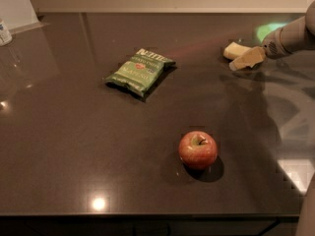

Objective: Pick sponge

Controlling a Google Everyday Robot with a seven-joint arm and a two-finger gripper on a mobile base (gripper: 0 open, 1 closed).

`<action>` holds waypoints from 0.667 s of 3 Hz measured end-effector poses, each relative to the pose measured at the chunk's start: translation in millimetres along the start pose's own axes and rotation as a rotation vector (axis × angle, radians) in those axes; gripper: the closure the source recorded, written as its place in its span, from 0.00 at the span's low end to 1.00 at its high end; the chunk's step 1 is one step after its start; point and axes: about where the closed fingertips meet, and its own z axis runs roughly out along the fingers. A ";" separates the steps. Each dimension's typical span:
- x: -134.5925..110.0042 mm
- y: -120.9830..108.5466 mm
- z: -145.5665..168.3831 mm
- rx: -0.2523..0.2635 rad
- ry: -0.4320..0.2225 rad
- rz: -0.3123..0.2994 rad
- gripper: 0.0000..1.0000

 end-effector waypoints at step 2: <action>8.1 2.7 10.5 -0.058 0.052 0.056 0.47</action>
Offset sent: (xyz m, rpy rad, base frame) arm 0.0002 -0.0051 -0.0064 0.0571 0.1031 -0.0179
